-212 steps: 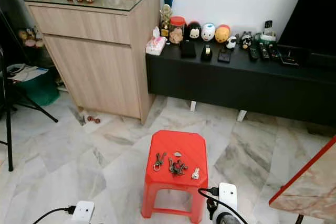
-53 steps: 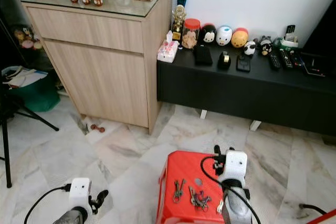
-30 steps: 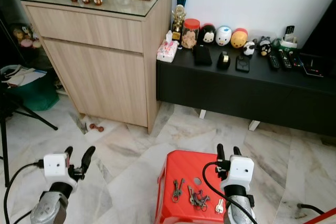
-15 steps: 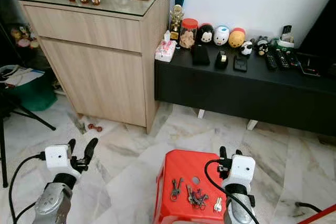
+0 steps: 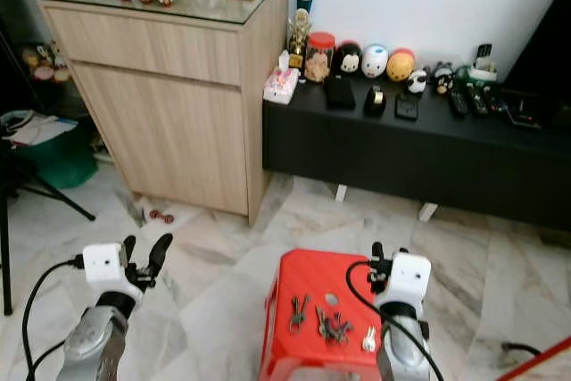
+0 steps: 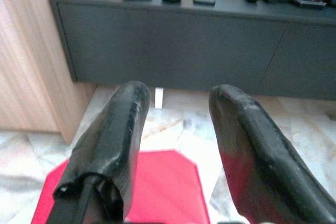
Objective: Hang keys on a hook
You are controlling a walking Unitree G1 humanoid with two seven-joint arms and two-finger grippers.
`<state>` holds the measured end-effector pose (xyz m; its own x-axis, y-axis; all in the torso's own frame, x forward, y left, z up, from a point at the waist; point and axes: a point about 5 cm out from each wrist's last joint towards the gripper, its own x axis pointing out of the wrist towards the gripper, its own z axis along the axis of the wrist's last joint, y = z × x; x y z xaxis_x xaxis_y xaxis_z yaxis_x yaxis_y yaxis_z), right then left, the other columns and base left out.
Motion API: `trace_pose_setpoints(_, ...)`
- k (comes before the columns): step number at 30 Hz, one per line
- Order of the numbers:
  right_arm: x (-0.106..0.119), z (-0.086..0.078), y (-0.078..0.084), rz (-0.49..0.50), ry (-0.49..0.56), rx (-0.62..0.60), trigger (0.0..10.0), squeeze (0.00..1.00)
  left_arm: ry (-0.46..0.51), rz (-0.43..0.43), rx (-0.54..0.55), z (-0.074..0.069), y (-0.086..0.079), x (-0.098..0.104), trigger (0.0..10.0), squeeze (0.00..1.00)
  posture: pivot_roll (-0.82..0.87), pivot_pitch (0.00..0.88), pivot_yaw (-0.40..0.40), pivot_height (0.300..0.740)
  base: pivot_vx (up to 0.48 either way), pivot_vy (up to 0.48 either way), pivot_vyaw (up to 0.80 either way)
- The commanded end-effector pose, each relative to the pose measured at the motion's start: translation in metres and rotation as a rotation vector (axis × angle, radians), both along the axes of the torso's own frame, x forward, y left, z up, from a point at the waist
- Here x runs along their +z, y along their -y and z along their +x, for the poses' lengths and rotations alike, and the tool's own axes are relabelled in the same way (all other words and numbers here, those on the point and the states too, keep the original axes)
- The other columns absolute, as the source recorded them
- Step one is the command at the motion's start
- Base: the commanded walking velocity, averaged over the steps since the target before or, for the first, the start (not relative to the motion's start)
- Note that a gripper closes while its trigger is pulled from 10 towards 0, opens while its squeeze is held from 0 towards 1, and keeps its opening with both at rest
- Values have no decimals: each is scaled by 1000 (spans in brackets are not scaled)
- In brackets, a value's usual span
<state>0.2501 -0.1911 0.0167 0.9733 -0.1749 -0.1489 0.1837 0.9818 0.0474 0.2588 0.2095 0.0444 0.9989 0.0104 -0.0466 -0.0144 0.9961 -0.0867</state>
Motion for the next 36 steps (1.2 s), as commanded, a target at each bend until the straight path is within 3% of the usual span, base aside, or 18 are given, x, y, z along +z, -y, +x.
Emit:
trace_pose_setpoints(1, -5, -3, 2, 19, -20, -16, 10000, 0, -29, 13, -2, 2, 1, -2, 10000, 0, 62, 0, -71, 627, 0, 0, 0)
trace_pose_setpoints(11, -2, 6, 1, 81, -31, -14, 10000, 0, -46, -18, 13, 4, 1, -1, 10000, 0, 58, 0, -68, 627, 0, 0, 0)
trace_pose_setpoints(14, -13, 5, -5, 94, -115, 43, 10000, 0, -37, -13, 22, 6, 0, 1, 10000, 0, 55, 0, -66, 627, 0, 0, 0)
trace_pose_setpoints(18, -16, 4, -7, 103, -133, 77, 10000, 0, -35, -12, 23, 8, 0, 3, 10000, 0, 54, 0, -65, 627, 0, 0, 0)
trace_pose_setpoints(25, -14, 4, 2, 101, -115, 35, 10000, 0, -50, -38, 17, 10, 3, 2, 10000, 0, 43, 0, -62, 627, 0, 0, 0)
trace_pose_setpoints(29, -21, 3, 7, 108, -178, -4, 10000, 0, -85, 18, -44, 8, 9, -6, 10000, 0, 42, 0, -57, 627, 0, 0, 0)
trace_pose_setpoints(36, -27, 1, 7, 122, -202, -18, 10000, 0, -76, 13, -30, 6, 7, -4, 10000, 0, 47, 0, -60, 627, 0, 0, 0)
